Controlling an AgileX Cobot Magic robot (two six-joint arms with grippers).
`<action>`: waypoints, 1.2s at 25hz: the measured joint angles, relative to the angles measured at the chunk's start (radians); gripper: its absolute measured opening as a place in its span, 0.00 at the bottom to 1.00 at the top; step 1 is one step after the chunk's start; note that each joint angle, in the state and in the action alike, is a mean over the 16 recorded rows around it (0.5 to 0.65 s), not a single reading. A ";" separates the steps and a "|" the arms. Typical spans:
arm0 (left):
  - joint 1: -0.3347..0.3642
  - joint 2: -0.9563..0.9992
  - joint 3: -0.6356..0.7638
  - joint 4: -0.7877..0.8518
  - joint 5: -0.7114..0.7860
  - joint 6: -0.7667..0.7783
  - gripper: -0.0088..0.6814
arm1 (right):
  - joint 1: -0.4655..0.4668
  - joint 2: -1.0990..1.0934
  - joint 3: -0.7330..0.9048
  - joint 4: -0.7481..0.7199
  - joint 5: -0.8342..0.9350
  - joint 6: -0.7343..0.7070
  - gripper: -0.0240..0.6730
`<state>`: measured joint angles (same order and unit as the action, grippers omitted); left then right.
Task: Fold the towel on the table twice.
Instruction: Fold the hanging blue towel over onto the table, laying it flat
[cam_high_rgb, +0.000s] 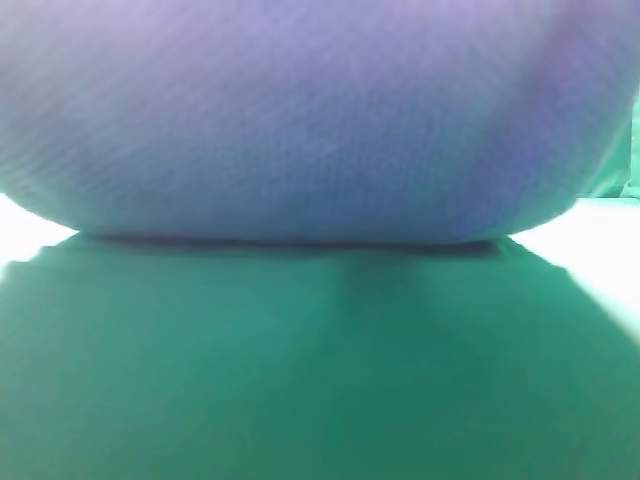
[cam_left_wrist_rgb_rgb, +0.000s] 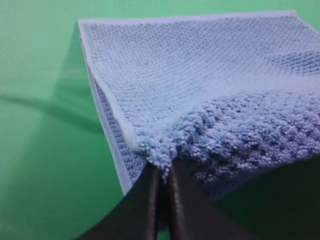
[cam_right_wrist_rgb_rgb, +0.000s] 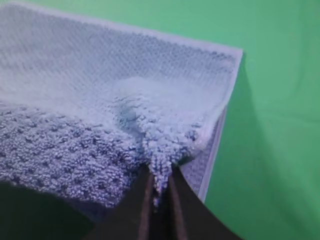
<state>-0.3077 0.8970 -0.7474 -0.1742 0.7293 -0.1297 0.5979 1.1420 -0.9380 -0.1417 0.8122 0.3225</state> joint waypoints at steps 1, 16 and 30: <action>0.000 -0.024 0.035 -0.015 0.004 0.000 0.01 | 0.018 -0.018 0.030 -0.002 0.004 0.021 0.03; 0.000 -0.123 0.301 -0.154 -0.062 0.001 0.01 | 0.176 -0.082 0.248 -0.085 0.014 0.294 0.03; 0.000 0.356 0.019 -0.007 -0.248 -0.042 0.01 | -0.014 0.221 0.060 -0.165 -0.110 0.202 0.03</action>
<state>-0.3077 1.2532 -0.7288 -0.1808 0.4814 -0.1721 0.5837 1.3627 -0.8777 -0.3068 0.7021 0.5246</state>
